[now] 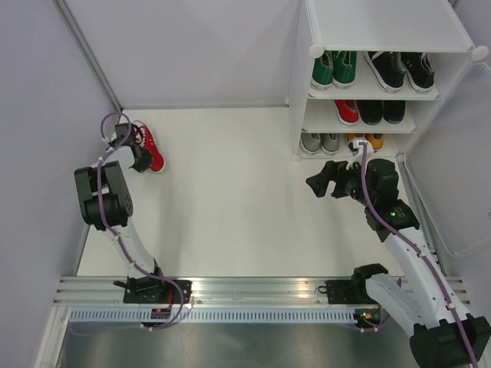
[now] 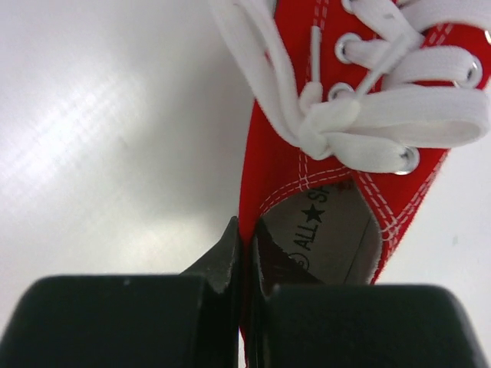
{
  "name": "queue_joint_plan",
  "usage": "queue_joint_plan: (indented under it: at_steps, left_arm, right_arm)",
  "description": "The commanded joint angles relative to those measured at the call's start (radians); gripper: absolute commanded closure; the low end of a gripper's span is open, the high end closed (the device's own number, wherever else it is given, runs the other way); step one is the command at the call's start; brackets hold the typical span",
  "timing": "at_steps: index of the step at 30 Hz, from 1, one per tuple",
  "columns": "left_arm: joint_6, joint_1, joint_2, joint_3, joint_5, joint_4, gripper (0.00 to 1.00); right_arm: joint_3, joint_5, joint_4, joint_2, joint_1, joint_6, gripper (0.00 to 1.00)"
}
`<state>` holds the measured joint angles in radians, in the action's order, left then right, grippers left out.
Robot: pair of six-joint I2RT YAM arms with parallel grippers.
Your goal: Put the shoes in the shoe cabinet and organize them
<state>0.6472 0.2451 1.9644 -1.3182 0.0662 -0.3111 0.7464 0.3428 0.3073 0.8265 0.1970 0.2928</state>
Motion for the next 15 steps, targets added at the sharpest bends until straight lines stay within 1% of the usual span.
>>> queue_joint_plan:
  at_steps: [1, 2, 4, 5, 6, 7, 8, 9, 10, 11, 12, 13, 14, 15]
  left_arm:
    - [0.118, -0.156, -0.160, 0.108, -0.155, -0.098, 0.98]
    - [0.130, -0.231, -0.183, 0.129, -0.145, -0.100, 0.98]
    - [0.182, -0.331, -0.235, 0.189, -0.114, -0.098, 0.98]
    - [0.199, -0.425, -0.266, 0.206, -0.094, -0.100, 0.98]
    - [0.215, -0.473, -0.275, 0.227, -0.089, -0.100, 0.98]
    - [0.264, -0.519, -0.282, 0.241, -0.088, -0.100, 0.98]
    - [0.293, -0.611, -0.292, 0.257, -0.072, -0.098, 0.98]
    - [0.316, -0.657, -0.292, 0.270, -0.069, -0.095, 0.98]
    - [0.337, -0.705, -0.291, 0.274, -0.043, -0.097, 0.98]
    - [0.389, -0.752, -0.291, 0.278, -0.005, -0.095, 0.98]
    - [0.416, -0.842, -0.279, 0.272, 0.007, -0.094, 0.98]
    - [0.455, -0.887, -0.268, 0.261, 0.017, -0.097, 0.98]
    - [0.471, -0.962, -0.259, 0.248, 0.036, -0.097, 0.98]
    - [0.492, -0.996, -0.236, 0.226, 0.049, -0.097, 0.98]
  right_arm:
    - [0.005, 0.022, -0.022, 0.005, 0.007, -0.001, 0.02]
    - [0.005, 0.024, -0.011, 0.003, 0.009, -0.001, 0.02]
    - [0.005, 0.022, -0.002, 0.005, 0.021, -0.003, 0.02]
    - [0.005, 0.021, 0.010, 0.006, 0.025, -0.001, 0.02]
    - [0.005, 0.021, 0.015, 0.010, 0.039, 0.000, 0.02]
    - [0.005, 0.015, 0.021, 0.011, 0.047, 0.000, 0.02]
    - [0.005, 0.009, 0.032, 0.014, 0.054, 0.000, 0.03]
    - [0.004, 0.002, 0.036, 0.014, 0.074, -0.001, 0.03]
    - [0.001, -0.008, 0.042, 0.013, 0.085, -0.003, 0.03]
    - [-0.002, -0.030, 0.053, 0.013, 0.094, -0.001, 0.03]
    - [-0.004, -0.040, 0.056, 0.008, 0.114, 0.005, 0.03]
    - [-0.013, -0.047, 0.056, 0.007, 0.122, 0.009, 0.03]
    - [-0.018, -0.056, 0.056, 0.002, 0.130, 0.012, 0.03]
    - [-0.021, -0.059, 0.059, 0.000, 0.143, 0.020, 0.03]
